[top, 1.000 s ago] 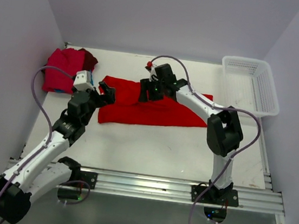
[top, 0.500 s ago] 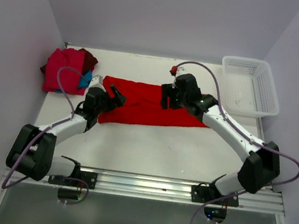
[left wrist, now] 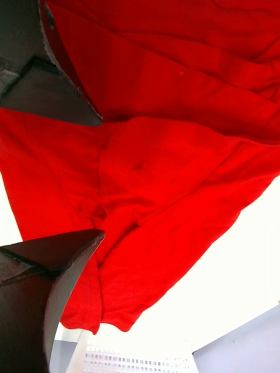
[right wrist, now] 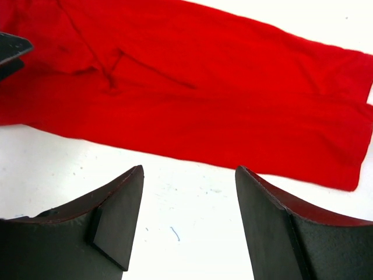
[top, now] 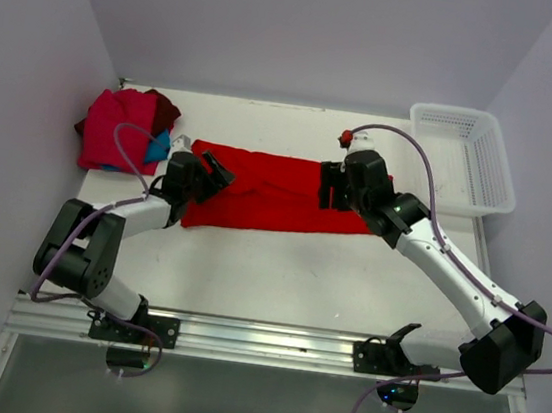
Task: Fold and stack the t-shirts
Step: Fold the tshirt
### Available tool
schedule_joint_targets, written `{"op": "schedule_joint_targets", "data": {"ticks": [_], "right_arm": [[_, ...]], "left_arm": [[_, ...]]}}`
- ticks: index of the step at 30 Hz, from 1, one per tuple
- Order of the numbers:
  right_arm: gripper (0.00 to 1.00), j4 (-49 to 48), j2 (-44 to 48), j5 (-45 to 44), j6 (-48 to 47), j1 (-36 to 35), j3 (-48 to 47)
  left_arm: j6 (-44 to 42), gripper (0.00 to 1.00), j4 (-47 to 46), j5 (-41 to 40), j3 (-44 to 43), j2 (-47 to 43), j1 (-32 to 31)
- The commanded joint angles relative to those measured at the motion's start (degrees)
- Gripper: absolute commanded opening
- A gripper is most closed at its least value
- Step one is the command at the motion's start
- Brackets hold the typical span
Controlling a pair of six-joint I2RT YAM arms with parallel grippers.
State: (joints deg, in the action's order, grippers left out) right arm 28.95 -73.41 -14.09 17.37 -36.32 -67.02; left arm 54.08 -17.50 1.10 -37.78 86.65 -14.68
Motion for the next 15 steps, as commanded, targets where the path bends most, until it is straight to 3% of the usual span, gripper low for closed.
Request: {"op": "schedule_joint_targets", "data": {"ticks": [1,9,15], "right_arm": [[0.68,1.11,2.13,-2.61,0.83,0.1,0.58],[0.68,0.93,2.39,-3.14,1.0,0.1,1.37],[0.68,0.93,2.04,-3.67,0.83,0.02,1.46]], "left_arm": [[2.08,0.73,0.17,0.57,-3.09,1.06,0.44],[2.69,0.67,0.8,1.62,-3.62,3.96,0.44],[2.43,0.66,6.32,-0.84,-3.88,1.42,0.35]]}}
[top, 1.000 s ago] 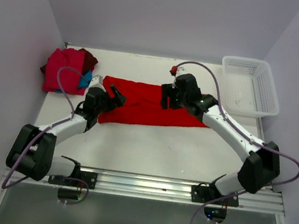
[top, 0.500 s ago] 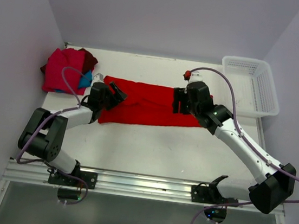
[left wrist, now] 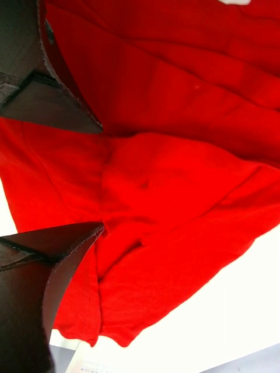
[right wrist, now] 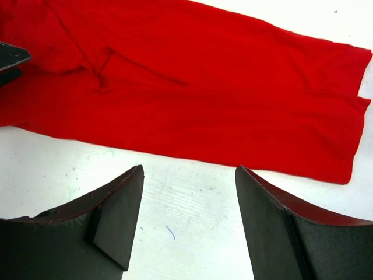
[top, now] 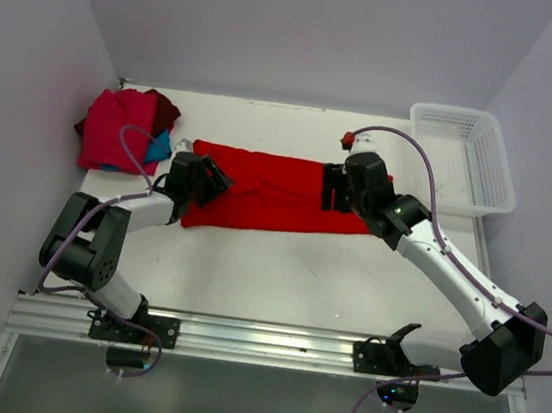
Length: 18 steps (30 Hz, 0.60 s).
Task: Fold and stack the t-shirts
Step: Fold the tshirt
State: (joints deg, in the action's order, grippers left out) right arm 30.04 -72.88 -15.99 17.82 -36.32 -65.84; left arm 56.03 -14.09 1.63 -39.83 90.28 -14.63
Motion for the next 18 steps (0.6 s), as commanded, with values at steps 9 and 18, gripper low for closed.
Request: {"op": "schedule_joint_targets", "data": {"ticks": [9,18], "right_arm": [[0.68,-0.86,1.07,-1.24,0.98,0.1,0.72],[0.68,-0.51,2.57,-2.56,0.46,0.02,1.24]], "left_arm": [[0.13,0.66,1.44,-2.86,-0.86,-0.37,0.31],[1.01,0.66,-1.2,-2.33,-1.39,3.76,0.31]]}}
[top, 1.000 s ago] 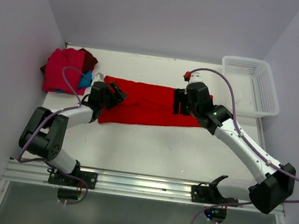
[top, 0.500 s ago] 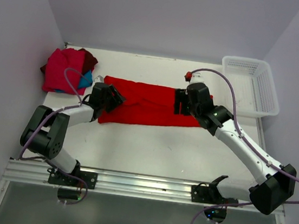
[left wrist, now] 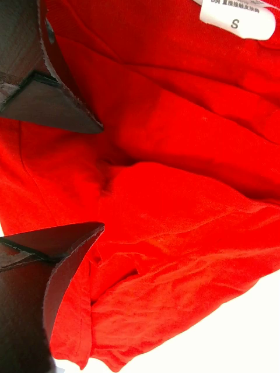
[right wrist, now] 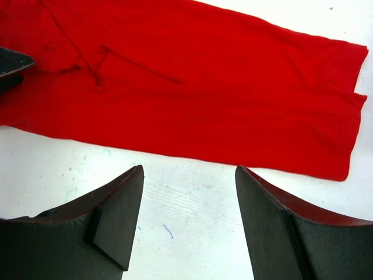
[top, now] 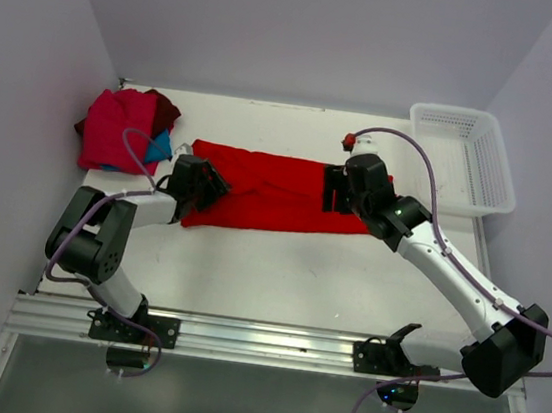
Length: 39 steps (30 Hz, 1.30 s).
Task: Fold and stack the t-shirts
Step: Fold the tshirt
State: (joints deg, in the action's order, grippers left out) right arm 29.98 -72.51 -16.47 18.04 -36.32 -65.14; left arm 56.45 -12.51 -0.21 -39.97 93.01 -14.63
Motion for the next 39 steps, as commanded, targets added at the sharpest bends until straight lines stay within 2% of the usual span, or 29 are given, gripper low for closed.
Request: {"op": "schedule_joint_targets", "data": {"ticks": [1,11,19,21,22,25,28,31,32,39], "right_arm": [[0.68,-0.45,2.2,-2.08,0.15,0.02,0.54],[0.67,-0.27,1.76,-2.16,-0.2,0.02,0.46],[0.67,-0.27,2.02,-2.51,-0.2,0.1,0.72],[0.66,-0.27,2.02,-2.52,-0.29,0.02,0.81],[0.65,-0.27,2.11,-2.43,-0.29,0.1,0.9],[0.61,-0.36,2.28,-2.43,-0.38,0.19,1.07],[0.56,-0.36,2.64,-2.43,-0.38,0.1,1.34],[0.53,-0.27,2.9,-2.78,-0.55,0.1,1.51],[0.53,-0.27,2.99,-2.78,-0.64,0.19,1.51],[0.51,-0.27,2.9,-2.87,-0.82,0.1,1.69]], "left_arm": [[0.6,0.66,-3.13,-0.41,-1.26,1.12,0.31],[0.95,0.63,-8.23,1.53,0.15,-0.99,0.39],[1.12,0.62,-8.84,1.96,-1.25,1.55,0.48],[1.12,0.59,-9.11,2.23,-1.61,2.35,0.39],[1.21,0.57,-9.28,2.23,-1.95,2.61,0.39],[1.12,0.42,-10.25,2.75,-2.22,3.58,0.39],[1.12,0.17,-10.51,2.93,-2.66,4.63,0.48],[1.21,0.03,-11.13,3.37,-2.66,4.63,0.39],[1.21,0.0,-11.22,3.55,-2.75,4.63,0.39],[0.16,0.0,-12.54,4.78,-5.38,5.42,0.39]]}}
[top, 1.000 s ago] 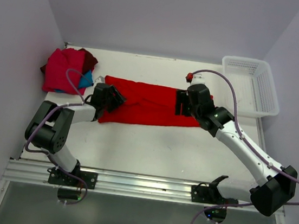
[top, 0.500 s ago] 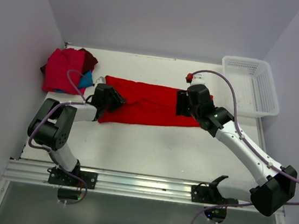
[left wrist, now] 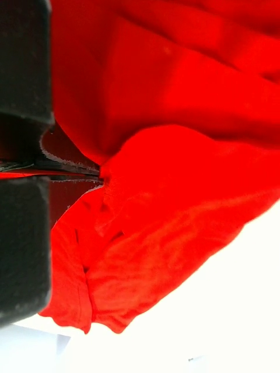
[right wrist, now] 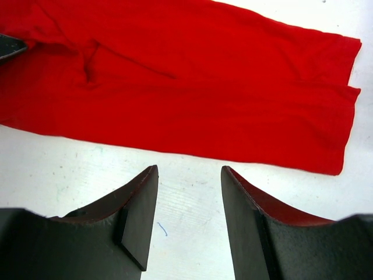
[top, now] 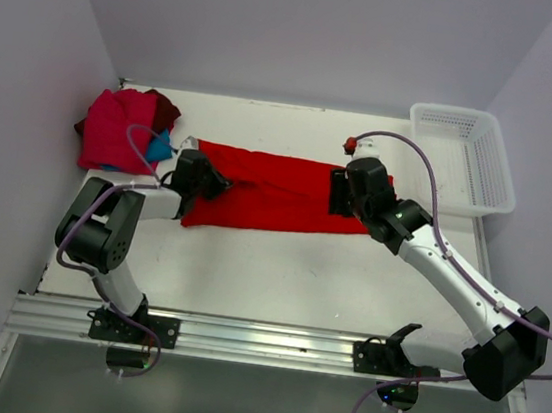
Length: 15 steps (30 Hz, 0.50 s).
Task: Fold and stack the t-shirts
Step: Fold the tshirt
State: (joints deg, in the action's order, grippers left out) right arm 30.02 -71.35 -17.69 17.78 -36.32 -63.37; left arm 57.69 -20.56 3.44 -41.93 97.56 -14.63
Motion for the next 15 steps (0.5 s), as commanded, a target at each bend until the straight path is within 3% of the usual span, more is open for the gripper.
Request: {"op": "schedule_joint_targets", "data": {"ticks": [1,11,12,13,15], "right_arm": [[0.51,-0.31,1.74,-1.64,-0.55,0.19,0.0],[0.51,0.56,2.53,-2.17,-0.38,0.19,0.27],[0.51,0.65,2.79,-2.26,-0.38,0.11,0.36],[0.52,0.74,3.23,-2.26,-0.38,0.1,0.53],[0.52,0.92,3.5,-2.52,-0.47,0.19,0.71]], "left_arm": [[-1.35,0.0,-4.49,1.65,-4.72,1.66,0.39],[-3.72,0.0,-3.88,4.99,-17.12,12.74,0.48],[-3.9,0.07,-4.05,5.52,-18.7,13.44,0.48],[-4.08,0.39,-4.23,5.78,-19.15,14.58,0.48],[-5.3,0.61,-5.02,6.4,-19.42,14.68,0.39]]}}
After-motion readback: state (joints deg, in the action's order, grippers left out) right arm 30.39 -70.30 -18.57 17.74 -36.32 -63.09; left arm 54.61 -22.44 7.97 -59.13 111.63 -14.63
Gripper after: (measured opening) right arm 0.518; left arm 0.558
